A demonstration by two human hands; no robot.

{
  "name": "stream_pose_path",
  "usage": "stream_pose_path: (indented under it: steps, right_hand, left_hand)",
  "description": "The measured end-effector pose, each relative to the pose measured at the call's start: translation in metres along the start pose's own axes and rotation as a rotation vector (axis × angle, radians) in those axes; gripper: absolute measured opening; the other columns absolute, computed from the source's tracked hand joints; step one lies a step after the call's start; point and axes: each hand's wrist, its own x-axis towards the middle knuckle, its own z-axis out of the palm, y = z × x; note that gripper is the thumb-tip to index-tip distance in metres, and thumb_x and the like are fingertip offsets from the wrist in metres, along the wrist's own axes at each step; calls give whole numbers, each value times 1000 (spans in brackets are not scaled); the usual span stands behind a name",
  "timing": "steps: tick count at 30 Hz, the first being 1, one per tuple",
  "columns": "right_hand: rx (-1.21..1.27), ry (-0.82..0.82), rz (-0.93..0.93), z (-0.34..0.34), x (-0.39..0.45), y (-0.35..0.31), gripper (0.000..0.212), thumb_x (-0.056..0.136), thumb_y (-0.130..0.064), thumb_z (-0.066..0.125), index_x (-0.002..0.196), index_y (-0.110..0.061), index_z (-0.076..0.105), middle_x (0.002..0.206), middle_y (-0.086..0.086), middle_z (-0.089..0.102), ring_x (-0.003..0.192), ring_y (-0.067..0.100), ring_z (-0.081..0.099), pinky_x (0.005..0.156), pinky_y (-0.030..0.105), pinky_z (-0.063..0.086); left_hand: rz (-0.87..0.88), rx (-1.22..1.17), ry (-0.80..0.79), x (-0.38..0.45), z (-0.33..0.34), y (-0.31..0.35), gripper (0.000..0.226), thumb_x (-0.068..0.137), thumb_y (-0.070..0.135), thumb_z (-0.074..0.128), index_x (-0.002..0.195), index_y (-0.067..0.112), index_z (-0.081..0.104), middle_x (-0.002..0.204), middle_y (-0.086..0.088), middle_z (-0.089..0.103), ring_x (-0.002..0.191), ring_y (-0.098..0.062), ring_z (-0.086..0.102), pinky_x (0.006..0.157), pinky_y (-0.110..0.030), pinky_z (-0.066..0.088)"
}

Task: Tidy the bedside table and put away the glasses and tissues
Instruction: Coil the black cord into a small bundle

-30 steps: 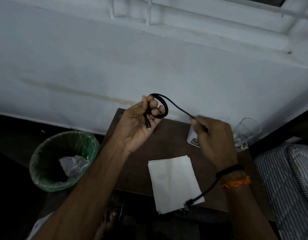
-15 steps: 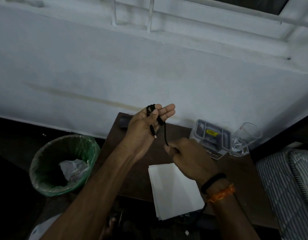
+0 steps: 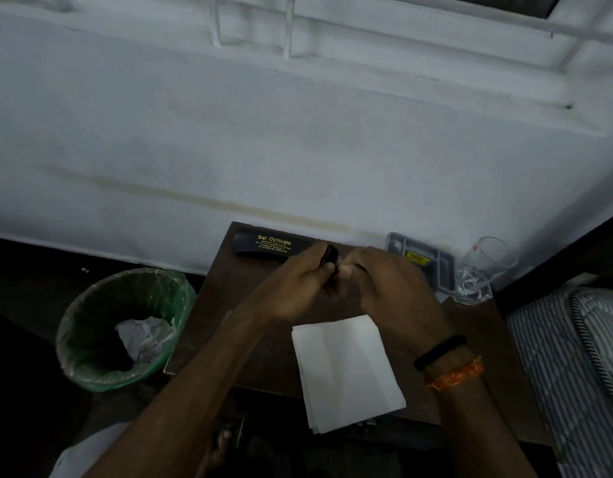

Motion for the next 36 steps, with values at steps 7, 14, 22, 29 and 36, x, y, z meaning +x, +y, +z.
stream_pose_path:
  steps: [7,14,22,29,36]
  right_hand:
    - [6,235,-3,-7,1,12,14,96,-15,55,86,-12,66,85,3,64,77,20,59,69,41,49]
    - [-20,358,65,-3,2,23,14,97,-14,57,90,-12,69,89,3,67,79,21,62,69,38,50]
    - [-89,164,118,11,1,20,23,101,-19,43,82,-15,55,66,1,59,61,21,57,56,35,43]
    - [30,-105,143,21,-2,1,17,91,-11,50,75,-14,57,66,3,58,59,20,54,57,36,45]
    - [49,-243,97,20,-3,-5,18,92,-9,49,99,-14,65,85,6,68,68,22,60,65,41,53]
  left_hand:
    - [14,-254,-82,0,6,14,42,99,30,35,89,2,64,54,1,44,52,-11,43,58,-32,35]
    - [-62,-430,-202,-3,6,17,45,104,33,37,95,2,68,51,3,39,60,-19,48,58,-24,35]
    - [-63,-853,-39,-1,0,27,25,101,23,42,94,5,58,58,-1,45,59,-16,51,64,-22,44]
    - [15,-915,-42,2,0,22,10,96,7,45,101,6,54,94,-11,75,89,-21,73,81,-32,59]
    - [16,-541,33,6,10,11,19,103,4,38,119,-3,46,106,-21,68,92,-20,71,82,-30,57]
